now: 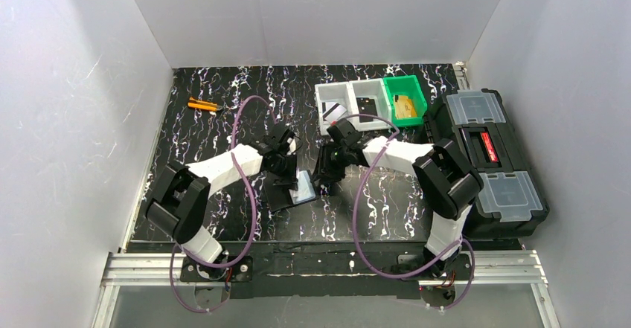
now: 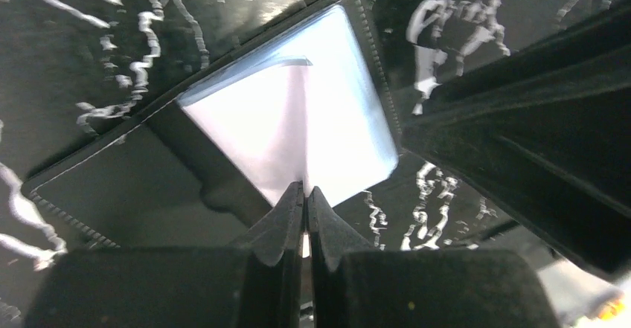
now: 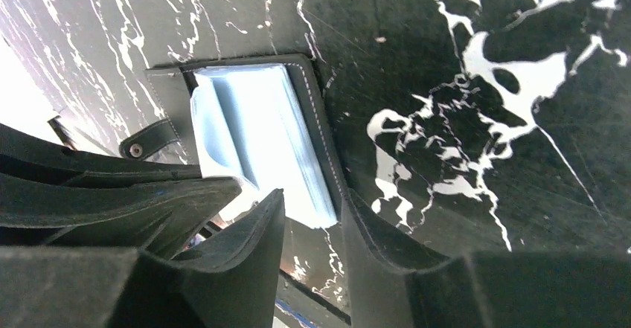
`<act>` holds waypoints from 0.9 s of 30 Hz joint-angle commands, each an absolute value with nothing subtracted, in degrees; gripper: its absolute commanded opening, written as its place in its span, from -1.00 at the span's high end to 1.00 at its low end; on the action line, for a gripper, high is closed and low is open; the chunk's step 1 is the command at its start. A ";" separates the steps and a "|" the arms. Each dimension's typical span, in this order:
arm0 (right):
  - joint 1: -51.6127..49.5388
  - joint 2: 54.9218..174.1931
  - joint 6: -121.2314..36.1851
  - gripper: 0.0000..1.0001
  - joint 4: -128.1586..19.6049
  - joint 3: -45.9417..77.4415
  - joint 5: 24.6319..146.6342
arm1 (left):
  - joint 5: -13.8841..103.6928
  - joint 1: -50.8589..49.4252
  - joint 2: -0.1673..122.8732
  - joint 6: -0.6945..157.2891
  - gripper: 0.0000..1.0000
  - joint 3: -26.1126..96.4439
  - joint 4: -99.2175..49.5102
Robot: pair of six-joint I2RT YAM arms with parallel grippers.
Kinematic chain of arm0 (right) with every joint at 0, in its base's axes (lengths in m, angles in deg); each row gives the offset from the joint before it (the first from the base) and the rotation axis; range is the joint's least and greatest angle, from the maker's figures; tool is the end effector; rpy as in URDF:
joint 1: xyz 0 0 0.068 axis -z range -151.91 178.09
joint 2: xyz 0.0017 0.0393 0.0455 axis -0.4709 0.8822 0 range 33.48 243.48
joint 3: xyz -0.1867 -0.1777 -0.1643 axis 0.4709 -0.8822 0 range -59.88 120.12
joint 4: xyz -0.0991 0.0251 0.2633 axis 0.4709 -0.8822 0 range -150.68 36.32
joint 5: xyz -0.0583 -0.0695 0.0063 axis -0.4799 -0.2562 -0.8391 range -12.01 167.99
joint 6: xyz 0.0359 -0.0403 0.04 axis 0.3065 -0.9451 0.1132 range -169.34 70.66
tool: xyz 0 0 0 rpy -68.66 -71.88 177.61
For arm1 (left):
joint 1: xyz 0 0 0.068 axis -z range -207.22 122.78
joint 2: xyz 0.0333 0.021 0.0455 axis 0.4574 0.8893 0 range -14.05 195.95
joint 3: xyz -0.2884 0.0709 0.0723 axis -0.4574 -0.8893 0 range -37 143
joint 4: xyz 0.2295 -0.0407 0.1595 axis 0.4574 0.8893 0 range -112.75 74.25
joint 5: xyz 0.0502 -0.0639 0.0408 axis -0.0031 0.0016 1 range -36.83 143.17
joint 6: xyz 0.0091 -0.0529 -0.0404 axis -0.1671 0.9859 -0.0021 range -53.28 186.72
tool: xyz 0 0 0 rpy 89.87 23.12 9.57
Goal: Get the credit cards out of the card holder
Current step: Remove the credit card from the card holder.
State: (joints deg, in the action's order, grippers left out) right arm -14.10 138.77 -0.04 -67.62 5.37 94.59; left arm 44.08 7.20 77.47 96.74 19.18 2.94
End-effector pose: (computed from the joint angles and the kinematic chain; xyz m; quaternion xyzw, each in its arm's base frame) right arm 0.2977 0.2904 0.1734 0.0138 0.9420 0.3149 0.1153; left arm 0.2775 -0.2004 0.1945 0.0568 0.9637 -0.1978 0.1701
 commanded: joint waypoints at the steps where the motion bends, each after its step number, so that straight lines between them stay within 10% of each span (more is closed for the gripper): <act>1: -13.99 130.00 2.52 0.19 -63.84 -1.78 89.65 | 30.30 6.62 73.24 99.88 1.00 13.64 -11.83; 27: -15.32 134.42 2.38 0.49 -62.27 -0.98 93.52 | 37.99 6.71 73.14 101.35 1.00 10.75 -7.25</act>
